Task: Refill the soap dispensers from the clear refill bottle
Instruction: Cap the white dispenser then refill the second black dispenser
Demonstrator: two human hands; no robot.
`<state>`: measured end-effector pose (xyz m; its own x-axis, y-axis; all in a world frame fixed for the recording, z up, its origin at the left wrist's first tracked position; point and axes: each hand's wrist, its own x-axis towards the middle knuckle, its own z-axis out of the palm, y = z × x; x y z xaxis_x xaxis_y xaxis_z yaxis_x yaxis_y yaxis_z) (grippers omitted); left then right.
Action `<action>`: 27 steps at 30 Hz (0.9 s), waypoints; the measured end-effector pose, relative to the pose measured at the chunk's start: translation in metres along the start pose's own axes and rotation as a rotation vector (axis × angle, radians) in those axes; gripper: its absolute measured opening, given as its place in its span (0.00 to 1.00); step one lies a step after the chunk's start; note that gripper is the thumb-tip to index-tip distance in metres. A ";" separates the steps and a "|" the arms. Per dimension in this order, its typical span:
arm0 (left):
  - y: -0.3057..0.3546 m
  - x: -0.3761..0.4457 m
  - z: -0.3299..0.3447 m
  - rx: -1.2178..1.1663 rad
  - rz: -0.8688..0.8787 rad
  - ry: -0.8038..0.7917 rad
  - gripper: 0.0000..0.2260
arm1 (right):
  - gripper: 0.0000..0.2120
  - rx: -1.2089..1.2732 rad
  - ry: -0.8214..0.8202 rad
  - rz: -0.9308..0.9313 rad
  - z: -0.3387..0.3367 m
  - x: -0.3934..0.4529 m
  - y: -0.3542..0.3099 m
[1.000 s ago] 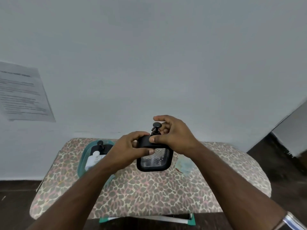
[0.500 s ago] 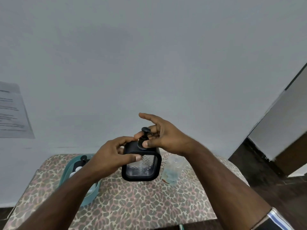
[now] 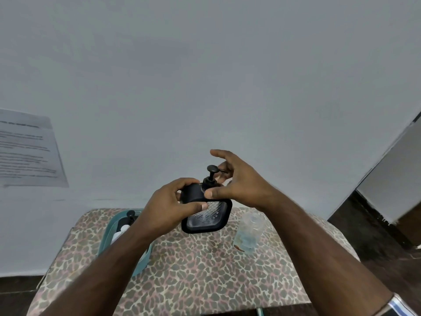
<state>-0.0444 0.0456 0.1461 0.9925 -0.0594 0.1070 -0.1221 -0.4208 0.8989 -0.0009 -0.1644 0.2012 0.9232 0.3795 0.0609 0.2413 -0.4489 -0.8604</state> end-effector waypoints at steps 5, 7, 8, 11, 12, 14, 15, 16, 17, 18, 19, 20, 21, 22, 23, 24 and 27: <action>0.000 -0.001 0.000 0.010 -0.001 0.023 0.19 | 0.38 0.097 0.067 0.010 0.007 0.002 0.002; -0.001 -0.001 0.000 0.018 -0.001 0.025 0.19 | 0.38 0.117 0.067 0.010 0.007 0.001 0.004; -0.001 -0.001 0.001 0.026 0.001 0.020 0.20 | 0.37 0.073 0.097 0.018 0.008 0.000 0.005; -0.001 -0.001 0.002 0.042 0.002 0.009 0.20 | 0.35 -0.035 0.186 0.045 0.019 0.000 0.007; -0.002 -0.001 0.003 0.048 0.001 0.010 0.20 | 0.34 -0.016 0.189 0.048 0.021 -0.001 0.006; -0.002 0.000 0.003 0.052 -0.002 0.016 0.20 | 0.34 0.055 0.156 0.051 0.020 -0.001 0.007; -0.003 0.000 0.003 0.051 -0.007 0.015 0.20 | 0.35 0.064 0.138 0.050 0.020 -0.001 0.007; -0.004 0.001 0.003 0.052 -0.011 0.011 0.20 | 0.36 0.041 0.132 0.052 0.019 -0.001 0.008; -0.005 0.001 0.004 0.053 -0.013 0.008 0.20 | 0.36 -0.002 0.136 0.053 0.020 -0.002 0.009; -0.005 0.001 0.005 0.053 -0.016 0.005 0.20 | 0.36 -0.034 0.150 0.049 0.021 -0.002 0.010; -0.005 0.001 0.005 0.053 -0.017 0.002 0.21 | 0.35 -0.042 0.166 0.043 0.022 -0.002 0.011; -0.006 0.002 0.006 0.055 -0.018 -0.001 0.21 | 0.33 -0.018 0.176 0.034 0.022 -0.002 0.011; -0.007 0.002 0.007 0.059 -0.020 -0.003 0.22 | 0.32 0.031 0.180 0.027 0.021 -0.001 0.011; -0.008 0.003 0.007 0.061 -0.025 -0.002 0.22 | 0.31 0.093 0.182 0.020 0.020 0.000 0.011; -0.010 0.003 0.007 0.060 -0.030 0.000 0.22 | 0.30 0.148 0.195 0.009 0.019 0.001 0.011; -0.011 0.004 0.006 0.059 -0.033 0.001 0.22 | 0.29 0.192 0.221 -0.008 0.017 0.001 0.010; -0.019 0.005 0.006 0.058 -0.044 0.007 0.21 | 0.28 0.320 0.325 -0.074 0.009 0.004 0.012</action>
<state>-0.0368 0.0474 0.1270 0.9969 -0.0332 0.0707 -0.0780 -0.4746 0.8768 0.0031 -0.1611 0.1871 0.9652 0.1046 0.2398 0.2530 -0.1385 -0.9575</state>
